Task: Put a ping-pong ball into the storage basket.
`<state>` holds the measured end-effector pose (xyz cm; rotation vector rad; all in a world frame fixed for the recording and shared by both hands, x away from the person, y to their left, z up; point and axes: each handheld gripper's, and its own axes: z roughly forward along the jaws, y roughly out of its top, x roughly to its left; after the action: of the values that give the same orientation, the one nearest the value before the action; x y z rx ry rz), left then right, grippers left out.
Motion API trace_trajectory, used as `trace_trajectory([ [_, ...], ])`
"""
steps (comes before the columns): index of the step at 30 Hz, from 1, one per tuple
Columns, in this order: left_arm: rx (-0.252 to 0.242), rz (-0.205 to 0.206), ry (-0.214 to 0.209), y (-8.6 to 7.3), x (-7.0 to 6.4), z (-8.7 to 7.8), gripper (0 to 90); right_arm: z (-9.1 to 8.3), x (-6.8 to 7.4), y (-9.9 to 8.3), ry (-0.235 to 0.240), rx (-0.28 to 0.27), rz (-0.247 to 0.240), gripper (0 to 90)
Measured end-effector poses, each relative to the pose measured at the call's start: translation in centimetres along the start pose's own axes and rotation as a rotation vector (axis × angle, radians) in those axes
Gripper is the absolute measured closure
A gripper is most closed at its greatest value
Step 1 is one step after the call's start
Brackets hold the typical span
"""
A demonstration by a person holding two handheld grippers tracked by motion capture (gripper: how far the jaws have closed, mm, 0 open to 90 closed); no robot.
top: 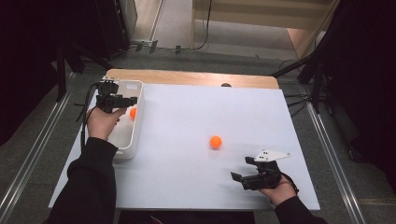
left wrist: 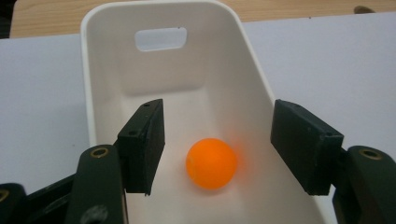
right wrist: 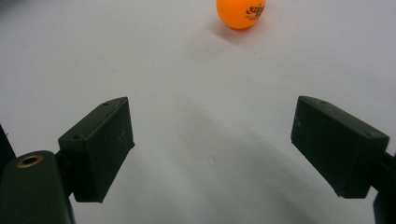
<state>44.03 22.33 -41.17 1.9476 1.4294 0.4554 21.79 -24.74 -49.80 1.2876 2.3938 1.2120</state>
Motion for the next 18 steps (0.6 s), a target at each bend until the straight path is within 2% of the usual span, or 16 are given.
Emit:
trace_trajectory([
  [2,-0.009,0.018,0.0,0.2,-0.3,-0.2,31.5,0.0,0.0,0.0,0.0,0.0,-0.001,11.6],
  [6,-0.029,0.014,-0.049,0.6,-0.7,-0.8,27.6,0.0,-0.1,0.0,-0.005,0.005,0.007,11.6],
  [11,-0.041,0.036,-0.107,0.9,-1.3,-1.4,25.1,0.2,0.1,0.2,0.002,0.003,0.002,11.6],
  [18,-0.056,0.041,-0.159,1.2,-1.7,-2.0,25.1,0.4,0.0,0.3,-0.003,0.009,0.005,11.6],
])
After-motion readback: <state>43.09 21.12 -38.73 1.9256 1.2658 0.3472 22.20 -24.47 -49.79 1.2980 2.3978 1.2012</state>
